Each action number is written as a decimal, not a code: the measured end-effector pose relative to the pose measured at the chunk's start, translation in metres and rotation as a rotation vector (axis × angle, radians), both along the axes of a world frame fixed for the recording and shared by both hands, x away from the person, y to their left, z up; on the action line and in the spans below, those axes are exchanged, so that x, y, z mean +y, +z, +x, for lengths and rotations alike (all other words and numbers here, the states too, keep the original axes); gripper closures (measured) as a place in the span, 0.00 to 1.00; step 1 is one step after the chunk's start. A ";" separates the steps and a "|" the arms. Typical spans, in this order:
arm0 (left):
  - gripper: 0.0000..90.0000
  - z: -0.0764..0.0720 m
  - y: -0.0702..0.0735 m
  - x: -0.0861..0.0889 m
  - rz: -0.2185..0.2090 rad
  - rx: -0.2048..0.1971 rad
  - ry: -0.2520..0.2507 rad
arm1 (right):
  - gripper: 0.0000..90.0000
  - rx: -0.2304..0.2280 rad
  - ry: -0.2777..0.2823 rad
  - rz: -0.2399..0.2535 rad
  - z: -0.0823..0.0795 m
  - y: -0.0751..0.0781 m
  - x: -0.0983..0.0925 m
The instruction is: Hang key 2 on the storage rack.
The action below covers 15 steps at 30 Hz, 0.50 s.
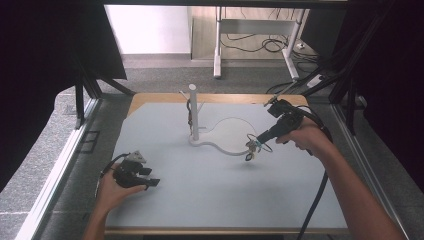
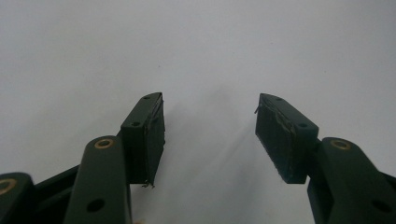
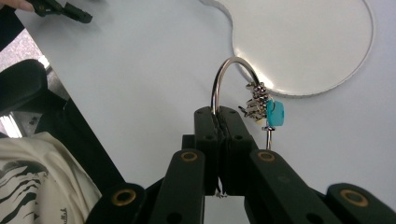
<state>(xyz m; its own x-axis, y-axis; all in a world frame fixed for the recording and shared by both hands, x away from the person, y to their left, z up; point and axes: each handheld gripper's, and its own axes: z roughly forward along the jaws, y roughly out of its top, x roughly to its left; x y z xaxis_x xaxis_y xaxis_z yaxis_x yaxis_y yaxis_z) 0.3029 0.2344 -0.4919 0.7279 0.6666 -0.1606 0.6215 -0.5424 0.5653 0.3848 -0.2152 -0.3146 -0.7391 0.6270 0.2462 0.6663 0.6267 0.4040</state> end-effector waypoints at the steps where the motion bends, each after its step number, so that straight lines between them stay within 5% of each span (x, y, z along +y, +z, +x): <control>1: 0.48 0.000 0.000 0.000 -0.001 0.000 0.000 | 0.97 0.001 0.000 0.002 0.001 0.001 0.000; 15: 0.48 0.000 0.000 0.000 0.000 0.003 -0.003 | 0.97 0.000 -0.017 0.021 0.013 0.015 0.003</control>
